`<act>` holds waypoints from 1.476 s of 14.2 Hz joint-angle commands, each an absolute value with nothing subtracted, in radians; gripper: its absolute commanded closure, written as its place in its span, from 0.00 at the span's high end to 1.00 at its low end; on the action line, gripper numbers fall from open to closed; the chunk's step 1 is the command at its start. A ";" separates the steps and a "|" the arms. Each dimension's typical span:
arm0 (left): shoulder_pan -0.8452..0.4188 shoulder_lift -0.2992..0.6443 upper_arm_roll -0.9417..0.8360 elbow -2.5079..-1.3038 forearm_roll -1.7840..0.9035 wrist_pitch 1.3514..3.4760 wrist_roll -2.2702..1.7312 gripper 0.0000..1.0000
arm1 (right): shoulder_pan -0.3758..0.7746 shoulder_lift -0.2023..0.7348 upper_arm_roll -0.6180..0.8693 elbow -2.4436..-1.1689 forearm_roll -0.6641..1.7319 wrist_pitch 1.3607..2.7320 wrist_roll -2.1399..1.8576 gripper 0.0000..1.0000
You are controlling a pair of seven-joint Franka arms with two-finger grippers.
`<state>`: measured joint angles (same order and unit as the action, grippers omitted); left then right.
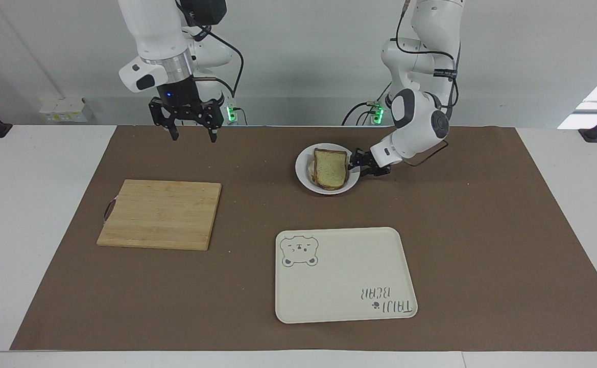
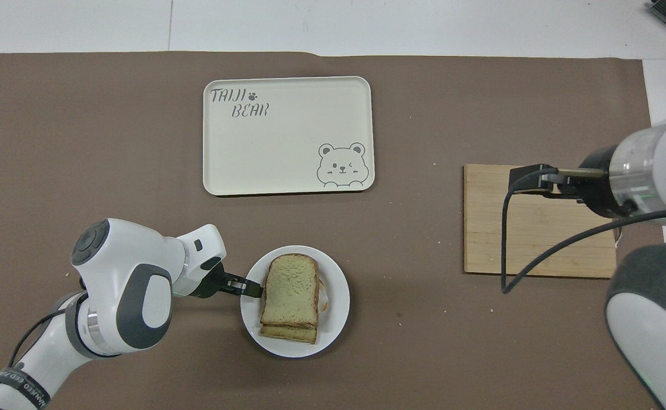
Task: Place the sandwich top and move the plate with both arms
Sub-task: 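Release the bread and withdraw the right gripper while the left gripper reaches the plate, then grip the plate rim with the left gripper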
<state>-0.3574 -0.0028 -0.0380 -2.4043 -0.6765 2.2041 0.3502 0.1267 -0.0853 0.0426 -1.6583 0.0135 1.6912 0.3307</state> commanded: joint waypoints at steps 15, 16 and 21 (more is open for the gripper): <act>-0.410 0.023 -0.021 -2.428 -0.802 2.223 0.393 0.00 | -0.069 -0.101 0.006 -1.650 -0.015 1.611 0.049 1.00; -0.407 0.023 -0.020 -2.424 -0.845 2.197 0.409 0.00 | -0.069 -0.109 0.006 -1.676 -0.015 1.615 0.046 1.00; -0.316 0.023 -0.020 -2.413 -0.946 2.096 0.546 0.00 | -0.058 -0.115 0.008 -1.689 -0.015 1.624 0.049 1.00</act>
